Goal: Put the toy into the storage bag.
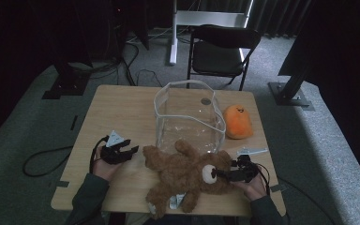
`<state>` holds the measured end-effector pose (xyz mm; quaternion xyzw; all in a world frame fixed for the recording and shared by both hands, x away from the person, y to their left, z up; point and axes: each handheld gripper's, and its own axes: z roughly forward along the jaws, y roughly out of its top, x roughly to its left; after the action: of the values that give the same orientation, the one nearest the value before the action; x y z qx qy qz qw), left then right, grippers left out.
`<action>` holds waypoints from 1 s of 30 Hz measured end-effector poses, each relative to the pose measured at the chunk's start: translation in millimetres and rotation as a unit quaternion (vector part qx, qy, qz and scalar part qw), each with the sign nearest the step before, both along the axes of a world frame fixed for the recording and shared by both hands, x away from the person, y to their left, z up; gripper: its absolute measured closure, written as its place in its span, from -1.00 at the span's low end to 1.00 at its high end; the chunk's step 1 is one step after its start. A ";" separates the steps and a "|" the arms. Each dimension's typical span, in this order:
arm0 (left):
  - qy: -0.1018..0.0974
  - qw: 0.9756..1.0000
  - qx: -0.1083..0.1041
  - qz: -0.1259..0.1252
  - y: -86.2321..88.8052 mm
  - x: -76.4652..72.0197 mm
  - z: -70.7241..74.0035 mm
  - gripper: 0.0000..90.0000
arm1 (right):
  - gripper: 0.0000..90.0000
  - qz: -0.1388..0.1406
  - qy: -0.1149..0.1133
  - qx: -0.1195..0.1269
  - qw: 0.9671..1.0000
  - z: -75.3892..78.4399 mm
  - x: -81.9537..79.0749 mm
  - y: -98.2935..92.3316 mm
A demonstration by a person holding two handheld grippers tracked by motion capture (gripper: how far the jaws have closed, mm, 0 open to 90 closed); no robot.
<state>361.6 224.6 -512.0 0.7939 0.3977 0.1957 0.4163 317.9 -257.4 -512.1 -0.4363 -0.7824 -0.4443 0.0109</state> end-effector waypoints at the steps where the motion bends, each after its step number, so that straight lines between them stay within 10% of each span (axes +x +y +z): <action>1: 0.000 1.000 0.000 0.000 0.1 0.0 0.1 0.11 | -0.76 0.002 0.007 0.006 1.000 -1.4 0.9 -0.4; 12: 0.001 1.000 0.003 0.000 -1.0 0.5 -0.8 0.11 | -0.11 0.024 0.017 0.028 0.999 0.4 -0.8 -2.0; 30: 0.001 1.000 0.003 0.005 0.1 1.1 -0.9 0.11 | 0.45 0.058 -0.103 -0.015 0.993 45.2 -31.9 16.1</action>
<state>362.7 224.7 -512.8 0.7935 0.4012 0.1980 0.4125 286.0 -241.3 -466.9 -0.3424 -0.8098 -0.4738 -0.0505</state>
